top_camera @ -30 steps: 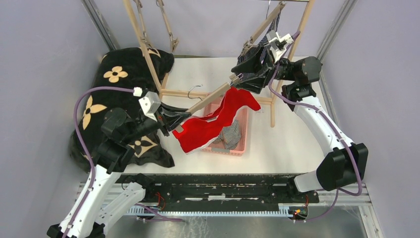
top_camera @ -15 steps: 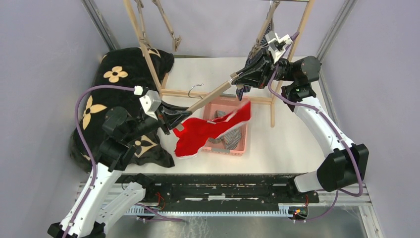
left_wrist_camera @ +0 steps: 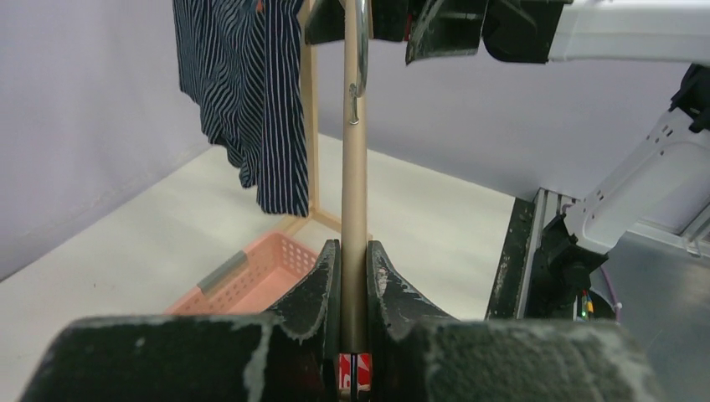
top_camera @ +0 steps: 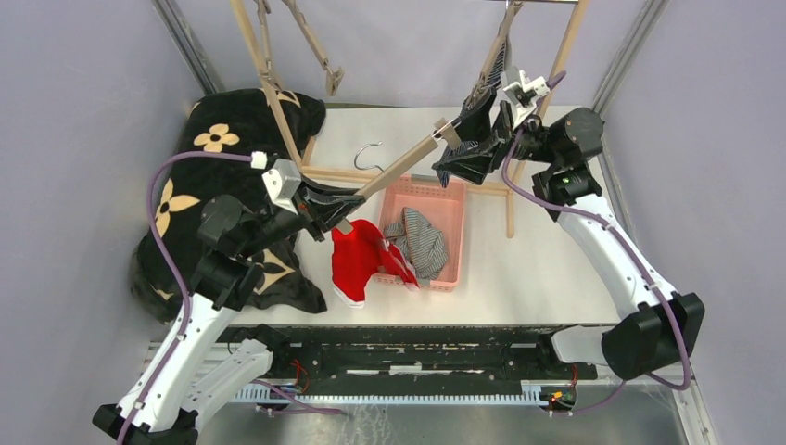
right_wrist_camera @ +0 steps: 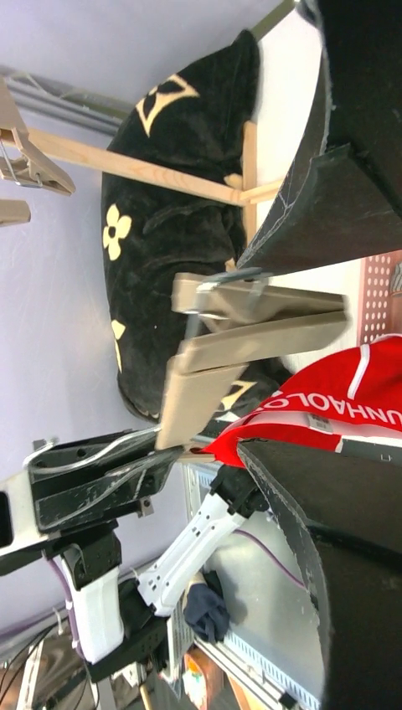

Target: Remove the underwear clipped to the hanger

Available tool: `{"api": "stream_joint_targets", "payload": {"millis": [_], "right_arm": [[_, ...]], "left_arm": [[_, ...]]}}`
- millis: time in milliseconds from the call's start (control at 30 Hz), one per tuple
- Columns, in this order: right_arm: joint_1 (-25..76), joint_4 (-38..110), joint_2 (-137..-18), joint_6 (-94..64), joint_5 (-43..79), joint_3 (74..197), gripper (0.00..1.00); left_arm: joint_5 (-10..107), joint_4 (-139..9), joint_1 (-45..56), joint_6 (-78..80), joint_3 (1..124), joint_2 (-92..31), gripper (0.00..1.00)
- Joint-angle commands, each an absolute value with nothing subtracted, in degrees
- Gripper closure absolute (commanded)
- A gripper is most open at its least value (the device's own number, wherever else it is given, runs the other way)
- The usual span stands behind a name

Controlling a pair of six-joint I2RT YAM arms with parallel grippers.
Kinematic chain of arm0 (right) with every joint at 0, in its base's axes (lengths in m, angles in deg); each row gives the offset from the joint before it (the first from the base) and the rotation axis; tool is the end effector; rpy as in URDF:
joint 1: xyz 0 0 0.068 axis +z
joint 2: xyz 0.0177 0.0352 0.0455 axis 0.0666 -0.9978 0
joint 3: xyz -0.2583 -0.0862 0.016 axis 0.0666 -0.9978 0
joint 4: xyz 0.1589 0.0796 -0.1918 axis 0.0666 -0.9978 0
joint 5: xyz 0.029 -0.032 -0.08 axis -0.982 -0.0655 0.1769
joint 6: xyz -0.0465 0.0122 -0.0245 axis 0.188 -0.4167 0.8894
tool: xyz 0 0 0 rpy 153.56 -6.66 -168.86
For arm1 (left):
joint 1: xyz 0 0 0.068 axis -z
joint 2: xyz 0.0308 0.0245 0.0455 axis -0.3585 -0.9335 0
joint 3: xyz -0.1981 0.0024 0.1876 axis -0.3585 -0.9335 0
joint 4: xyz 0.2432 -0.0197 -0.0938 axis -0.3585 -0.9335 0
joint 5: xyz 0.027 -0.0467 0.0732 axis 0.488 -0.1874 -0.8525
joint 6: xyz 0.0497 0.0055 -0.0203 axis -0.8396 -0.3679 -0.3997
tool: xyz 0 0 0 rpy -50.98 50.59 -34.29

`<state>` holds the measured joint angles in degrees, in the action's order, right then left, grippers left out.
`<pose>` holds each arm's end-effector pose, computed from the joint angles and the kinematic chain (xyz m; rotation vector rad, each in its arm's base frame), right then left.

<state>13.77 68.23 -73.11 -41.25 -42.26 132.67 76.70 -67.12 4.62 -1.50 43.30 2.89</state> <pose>0.2614 0.1176 0.4549 -0.9911 1.1779 1.3560 0.1311 -0.0864 0.4143 0.7406 1.2948 -0.9402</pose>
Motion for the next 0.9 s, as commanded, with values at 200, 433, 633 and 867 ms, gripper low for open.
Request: {"api": "stream_joint_targets", "payload": {"millis": [200, 433, 633, 867], "right_arm": [[13.9, 68.0, -65.1, -37.1, -27.9, 126.7, 0.21], [13.8, 93.3, -67.8, -52.8, -22.9, 121.4, 0.22], [13.9, 115.0, -75.9, -68.2, -21.9, 122.8, 0.22], [15.9, 118.6, -79.0, -70.6, -22.9, 126.0, 0.22]], "left_arm": [[77.8, -44.6, 4.8, 5.1, 43.8, -0.6, 0.97], [79.9, -32.0, 4.8, 9.2, 43.1, -7.3, 0.97], [81.4, -16.9, 4.8, 16.8, 41.1, -13.9, 0.97], [83.8, -2.9, 5.1, 27.7, 41.5, -21.8, 0.97]]}}
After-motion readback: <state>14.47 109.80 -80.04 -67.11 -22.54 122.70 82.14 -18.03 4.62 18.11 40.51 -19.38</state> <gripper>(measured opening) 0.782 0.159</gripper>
